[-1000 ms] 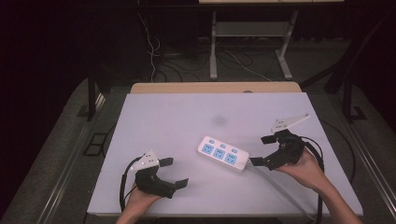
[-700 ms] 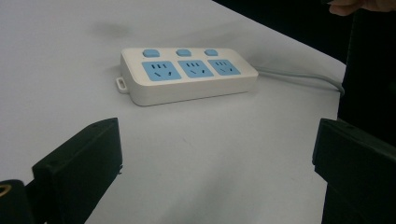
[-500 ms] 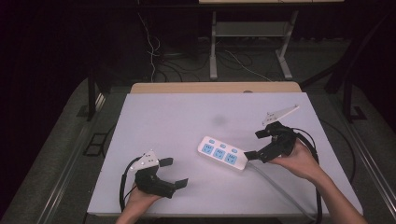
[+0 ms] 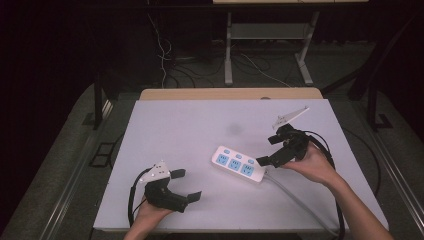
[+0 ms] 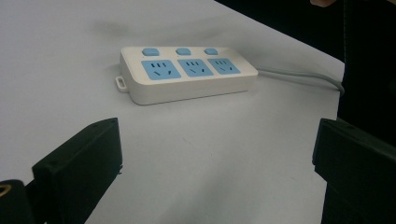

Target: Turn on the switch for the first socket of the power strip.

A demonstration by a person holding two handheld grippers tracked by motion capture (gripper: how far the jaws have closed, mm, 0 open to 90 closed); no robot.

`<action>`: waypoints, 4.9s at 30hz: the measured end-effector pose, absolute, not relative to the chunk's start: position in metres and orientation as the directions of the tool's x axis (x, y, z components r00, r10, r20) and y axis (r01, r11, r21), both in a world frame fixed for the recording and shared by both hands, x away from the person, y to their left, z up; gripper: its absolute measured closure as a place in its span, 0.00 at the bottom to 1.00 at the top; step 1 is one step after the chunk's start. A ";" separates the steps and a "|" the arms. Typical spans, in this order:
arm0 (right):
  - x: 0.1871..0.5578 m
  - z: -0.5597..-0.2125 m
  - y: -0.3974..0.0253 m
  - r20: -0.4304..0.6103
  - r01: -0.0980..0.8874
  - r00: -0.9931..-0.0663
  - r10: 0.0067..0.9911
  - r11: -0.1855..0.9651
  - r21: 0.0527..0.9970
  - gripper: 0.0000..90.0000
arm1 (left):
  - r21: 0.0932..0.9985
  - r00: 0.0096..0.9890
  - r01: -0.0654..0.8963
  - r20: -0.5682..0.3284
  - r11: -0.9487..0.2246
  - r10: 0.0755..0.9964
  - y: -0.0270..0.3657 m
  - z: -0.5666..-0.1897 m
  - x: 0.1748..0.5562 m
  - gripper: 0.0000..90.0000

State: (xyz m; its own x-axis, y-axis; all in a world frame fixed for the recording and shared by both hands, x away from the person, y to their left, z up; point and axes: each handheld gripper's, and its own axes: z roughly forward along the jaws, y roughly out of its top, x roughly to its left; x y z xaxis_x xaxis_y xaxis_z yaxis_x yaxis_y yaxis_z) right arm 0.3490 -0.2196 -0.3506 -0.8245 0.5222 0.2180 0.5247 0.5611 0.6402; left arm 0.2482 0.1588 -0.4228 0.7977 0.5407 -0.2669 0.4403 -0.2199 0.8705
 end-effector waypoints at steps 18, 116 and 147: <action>0.366 -0.360 -0.218 0.257 0.500 -0.854 0.452 0.582 0.641 0.60 | 0.868 0.797 0.445 -0.273 -0.218 0.538 0.161 -0.424 0.250 0.00; 0.379 -0.414 -0.191 0.192 0.463 -0.877 0.440 0.669 0.581 1.00 | 0.857 0.792 0.458 -0.271 -0.238 0.547 0.164 -0.428 0.255 0.00; 0.372 -0.383 -0.204 0.157 0.444 -0.879 0.451 0.651 0.615 0.99 | 0.857 0.798 0.453 -0.269 -0.243 0.538 0.161 -0.428 0.254 0.00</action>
State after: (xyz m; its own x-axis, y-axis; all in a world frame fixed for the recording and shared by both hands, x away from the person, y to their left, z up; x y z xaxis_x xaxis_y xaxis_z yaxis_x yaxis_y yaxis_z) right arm 0.3718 -0.2042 -0.3828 -0.8787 0.4510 0.1566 0.4441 0.6514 0.6152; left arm 0.2538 0.1609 -0.4279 0.7985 0.5384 -0.2693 0.4534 -0.2435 0.8574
